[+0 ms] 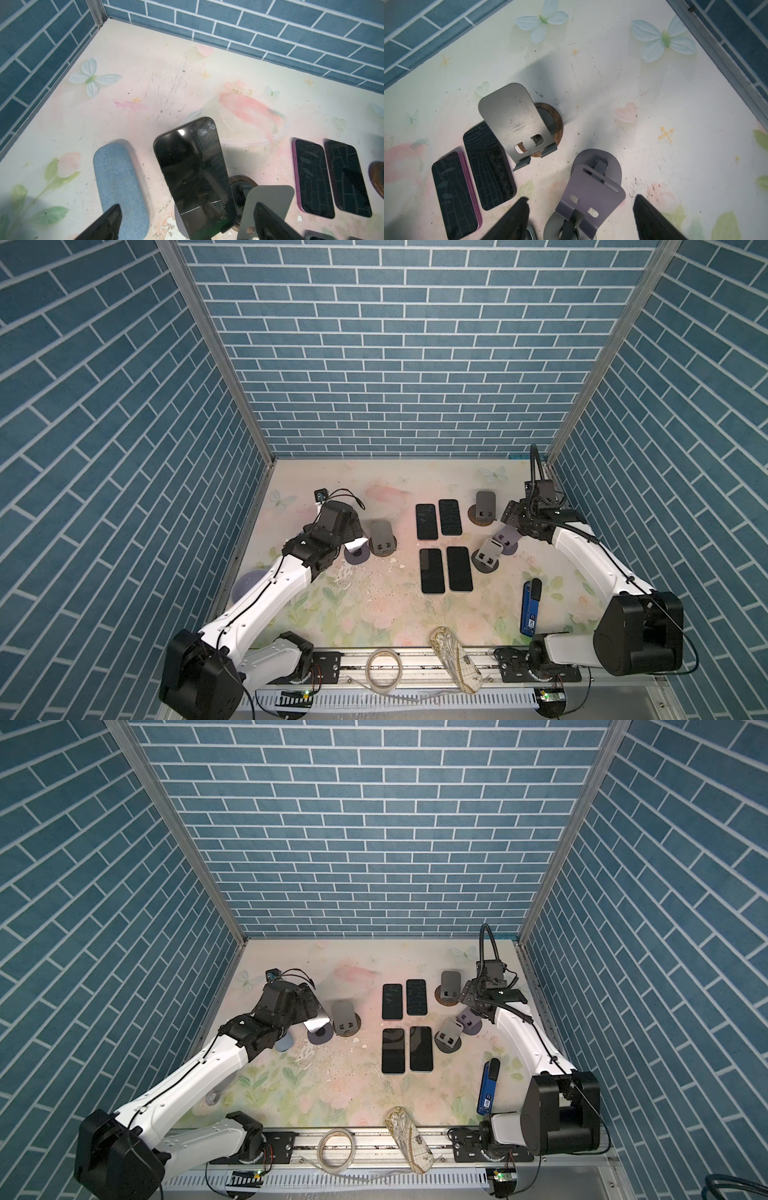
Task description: Remove the phone from the phone stand
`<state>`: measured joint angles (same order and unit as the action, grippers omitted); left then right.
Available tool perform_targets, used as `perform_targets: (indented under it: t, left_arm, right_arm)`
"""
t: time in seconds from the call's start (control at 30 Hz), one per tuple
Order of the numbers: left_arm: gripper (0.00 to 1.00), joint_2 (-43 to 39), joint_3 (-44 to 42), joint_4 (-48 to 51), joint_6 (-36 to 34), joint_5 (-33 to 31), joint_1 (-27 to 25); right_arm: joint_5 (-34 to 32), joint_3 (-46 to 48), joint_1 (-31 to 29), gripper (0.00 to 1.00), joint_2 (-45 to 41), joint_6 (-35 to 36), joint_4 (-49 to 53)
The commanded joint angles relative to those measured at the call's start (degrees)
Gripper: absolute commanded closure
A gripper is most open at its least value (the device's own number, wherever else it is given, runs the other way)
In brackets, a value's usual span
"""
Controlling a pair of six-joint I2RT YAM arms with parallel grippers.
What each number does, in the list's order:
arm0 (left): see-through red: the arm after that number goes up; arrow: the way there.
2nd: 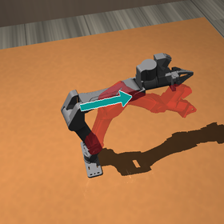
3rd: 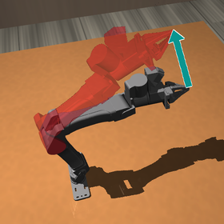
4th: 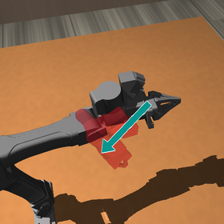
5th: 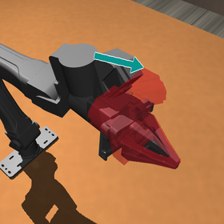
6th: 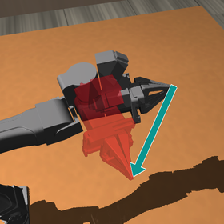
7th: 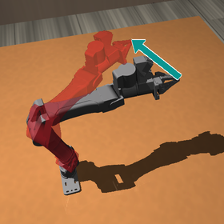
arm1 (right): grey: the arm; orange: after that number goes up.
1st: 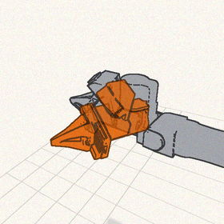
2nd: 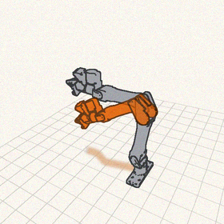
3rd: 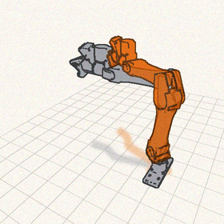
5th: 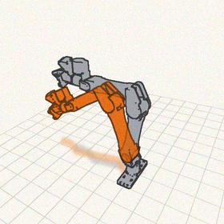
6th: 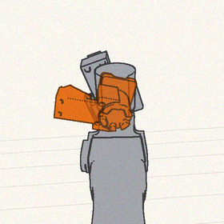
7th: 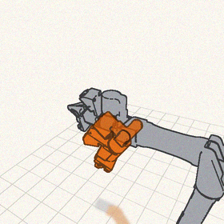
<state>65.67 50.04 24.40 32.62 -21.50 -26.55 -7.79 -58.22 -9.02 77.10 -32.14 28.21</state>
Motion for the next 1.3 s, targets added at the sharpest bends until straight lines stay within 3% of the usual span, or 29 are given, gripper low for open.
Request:
perform_targets:
  t: [0.0,0.43,0.87,1.27]
  left_arm:
    - [0.0,1.8,2.7,5.6,1.3,-2.6,0.1]
    - [0.0,11.0,9.6,11.1,5.6,-3.0,0.0]
    - [0.0,16.6,13.6,10.1,9.1,-5.7,0.0]
    - [0.0,24.7,20.9,15.5,10.6,-7.2,0.0]
  right_arm:
    - [0.1,1.7,-1.1,0.2,-2.4,1.8,-1.3]
    - [3.7,2.4,-4.6,0.2,-5.0,5.4,-6.9]
    - [8.2,3.0,-4.8,0.19,-4.3,8.2,-8.5]
    - [9.9,3.4,-4.8,0.18,-3.3,10.6,-8.9]
